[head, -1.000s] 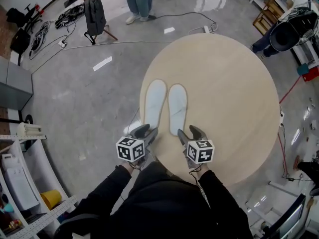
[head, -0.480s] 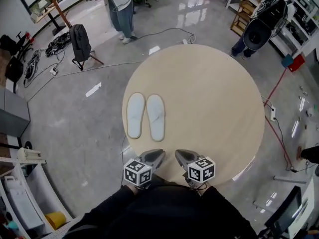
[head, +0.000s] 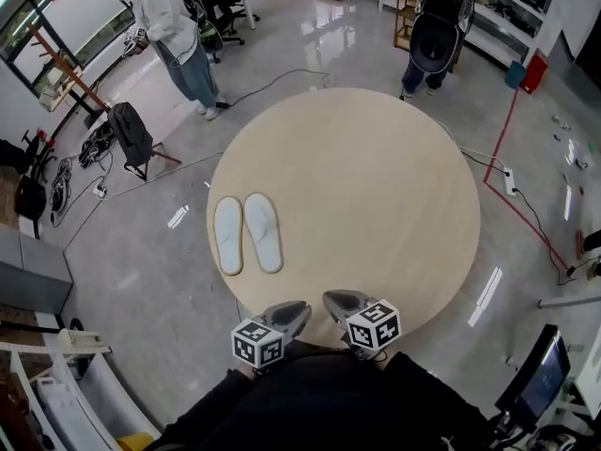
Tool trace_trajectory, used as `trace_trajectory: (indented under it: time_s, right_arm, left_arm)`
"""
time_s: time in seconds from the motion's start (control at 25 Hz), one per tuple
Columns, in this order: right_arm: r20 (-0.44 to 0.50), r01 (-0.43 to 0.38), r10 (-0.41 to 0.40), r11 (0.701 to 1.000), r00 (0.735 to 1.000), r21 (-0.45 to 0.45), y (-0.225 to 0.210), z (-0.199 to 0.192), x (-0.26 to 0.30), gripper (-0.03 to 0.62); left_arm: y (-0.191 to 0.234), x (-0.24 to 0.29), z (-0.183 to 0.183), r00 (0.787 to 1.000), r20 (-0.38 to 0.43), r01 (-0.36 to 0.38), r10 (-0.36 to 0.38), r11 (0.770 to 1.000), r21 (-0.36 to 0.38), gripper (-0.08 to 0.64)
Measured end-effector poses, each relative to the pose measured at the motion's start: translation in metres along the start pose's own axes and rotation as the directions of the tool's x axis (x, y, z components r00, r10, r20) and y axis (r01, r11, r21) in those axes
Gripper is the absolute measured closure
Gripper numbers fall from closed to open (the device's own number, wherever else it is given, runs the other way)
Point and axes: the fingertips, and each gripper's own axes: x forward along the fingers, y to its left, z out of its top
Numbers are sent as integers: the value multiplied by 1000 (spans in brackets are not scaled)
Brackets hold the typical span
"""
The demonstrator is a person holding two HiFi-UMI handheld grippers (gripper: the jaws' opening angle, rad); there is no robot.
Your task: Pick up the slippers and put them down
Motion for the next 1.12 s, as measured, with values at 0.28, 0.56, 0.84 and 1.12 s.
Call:
trace_trajectory:
  time_s: [0.28, 0.56, 0.84, 1.12]
  right_arm:
    - [27, -58, 60, 996, 998, -64, 2, 1, -30, 575]
    - [29, -48, 51, 994, 998, -94, -14, -2, -63, 576]
    - [31, -33, 36, 995, 999, -90, -27, -7, -85, 577]
    - [37, -16, 19, 998, 999, -68, -39, -7, -92, 575]
  left_arm:
    - [-33, 16, -8, 1000, -9, -17, 17, 999, 30, 501]
    - [-61, 36, -12, 1000, 4, -11, 11, 1000, 21, 502]
    - [-79, 57, -13, 1000, -6, 8, -8, 999, 36, 502]
    - [-78, 65, -10, 1000, -6, -1, 1, 1000, 10, 501]
